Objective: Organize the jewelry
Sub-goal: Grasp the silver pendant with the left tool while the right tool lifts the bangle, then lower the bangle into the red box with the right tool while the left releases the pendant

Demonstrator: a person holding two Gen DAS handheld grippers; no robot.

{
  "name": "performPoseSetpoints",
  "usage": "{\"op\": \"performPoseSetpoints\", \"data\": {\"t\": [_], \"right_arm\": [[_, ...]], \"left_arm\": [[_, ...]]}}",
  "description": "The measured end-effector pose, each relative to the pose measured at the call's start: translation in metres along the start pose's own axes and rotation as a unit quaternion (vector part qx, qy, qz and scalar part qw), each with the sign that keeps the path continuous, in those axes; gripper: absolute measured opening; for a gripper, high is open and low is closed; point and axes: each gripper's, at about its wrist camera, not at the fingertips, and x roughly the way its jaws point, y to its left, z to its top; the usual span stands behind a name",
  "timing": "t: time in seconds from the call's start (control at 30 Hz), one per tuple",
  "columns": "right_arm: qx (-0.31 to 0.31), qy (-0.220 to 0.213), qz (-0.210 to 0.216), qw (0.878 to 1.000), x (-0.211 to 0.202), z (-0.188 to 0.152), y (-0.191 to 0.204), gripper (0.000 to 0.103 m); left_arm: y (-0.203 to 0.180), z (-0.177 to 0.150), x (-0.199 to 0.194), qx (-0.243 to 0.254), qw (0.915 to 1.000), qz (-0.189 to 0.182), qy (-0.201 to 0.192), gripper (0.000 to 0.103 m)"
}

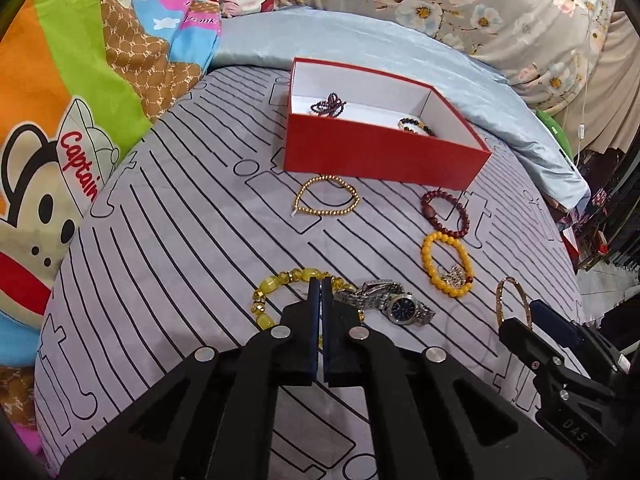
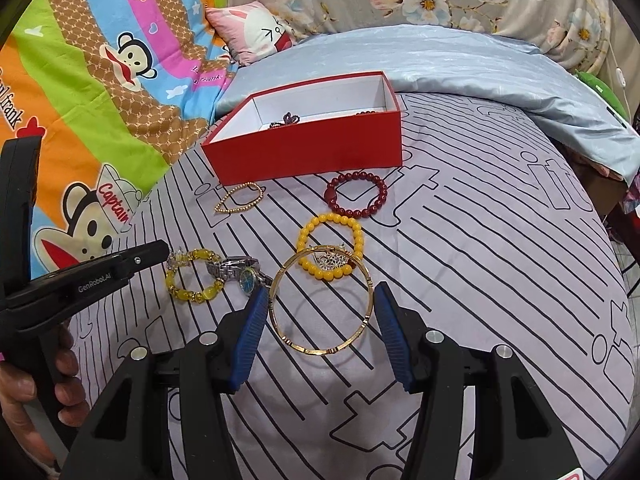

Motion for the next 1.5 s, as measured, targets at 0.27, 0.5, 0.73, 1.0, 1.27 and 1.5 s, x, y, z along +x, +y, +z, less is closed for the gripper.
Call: {"op": "performPoseSetpoints", "data": {"t": [0.27,0.5,0.73,1.0,1.27,1.5], "right_arm": [[0.002,-0.002,-0.001,1.000,-0.001,0.000,-0.002,0.053],[0.002,-0.014,0.005,1.000,-0.008,0.011,-0.004,0.053],[0.002,-0.051,0.019,0.999,-0.015,0.061,-0.013,0.053],[-0.012,-0.084,0.013,0.996,0.007,0.134,-0.017,0.053],[-0.023,-0.063,0.002,0.998,0.064,0.176,-0.012,0.053],[-0.025,-0.031,-0.005,0.999,0.111,0.182,-0.010,0.053]], "left_arm": [[0.002,0.003,-0.007,-0.004,1.0000,-0.003,-0.004,0.000],[-0.005,0.019,-0.020,0.002,0.9997,-0.015,-0.017,0.000],[-0.017,0.065,-0.024,0.013,0.9986,-0.016,-0.048,0.000],[-0.034,0.131,0.001,0.030,0.9956,-0.017,-0.087,0.000],[-0.030,0.169,0.060,0.024,0.9970,-0.014,-0.073,0.000],[-0.017,0.178,0.102,0.013,0.9988,-0.008,-0.047,0.000]]}}
